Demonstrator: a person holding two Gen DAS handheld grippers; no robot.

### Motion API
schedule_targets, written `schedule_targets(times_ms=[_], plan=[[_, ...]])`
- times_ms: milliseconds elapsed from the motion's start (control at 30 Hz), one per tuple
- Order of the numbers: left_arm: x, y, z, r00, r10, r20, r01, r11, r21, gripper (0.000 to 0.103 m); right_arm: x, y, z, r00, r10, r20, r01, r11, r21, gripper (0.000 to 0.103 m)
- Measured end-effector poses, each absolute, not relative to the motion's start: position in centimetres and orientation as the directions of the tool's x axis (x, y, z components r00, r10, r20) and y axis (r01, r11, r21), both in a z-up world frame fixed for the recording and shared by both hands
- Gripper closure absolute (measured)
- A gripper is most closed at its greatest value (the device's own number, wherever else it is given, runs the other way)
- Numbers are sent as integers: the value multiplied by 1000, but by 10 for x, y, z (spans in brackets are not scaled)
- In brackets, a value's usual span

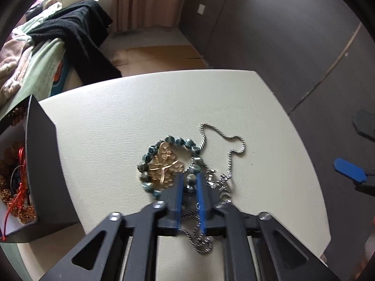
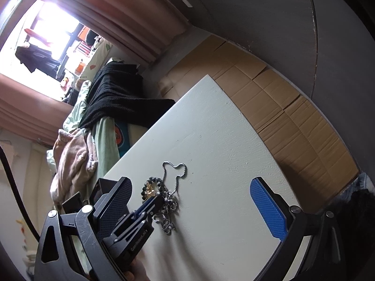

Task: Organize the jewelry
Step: 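Grasp the green-grey bead bracelet in the chain pile with the left tool, then carry the bead bracelet toward the box with the left tool while the right tool grasps a silver chain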

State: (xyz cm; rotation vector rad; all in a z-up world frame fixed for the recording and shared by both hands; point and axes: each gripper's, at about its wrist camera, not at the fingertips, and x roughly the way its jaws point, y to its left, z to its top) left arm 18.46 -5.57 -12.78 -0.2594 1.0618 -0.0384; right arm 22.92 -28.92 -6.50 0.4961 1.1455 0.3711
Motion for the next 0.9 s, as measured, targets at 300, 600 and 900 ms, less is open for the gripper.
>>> schedule_targets(times_ms=[300, 600, 900], plan=[[169, -32, -98, 554, -216, -804, -128, 932, -339, 95, 226, -271, -66, 341, 539, -771, -87, 834, 545, 0], [150, -4, -64, 637, -236, -734, -146, 897, -416, 95, 218, -227, -86, 240, 527, -816, -190, 849, 492, 34], [133, 21, -44, 686, -255, -681, -151, 866, -477, 95, 212, -184, -106, 158, 517, -841, -254, 845, 471, 66]])
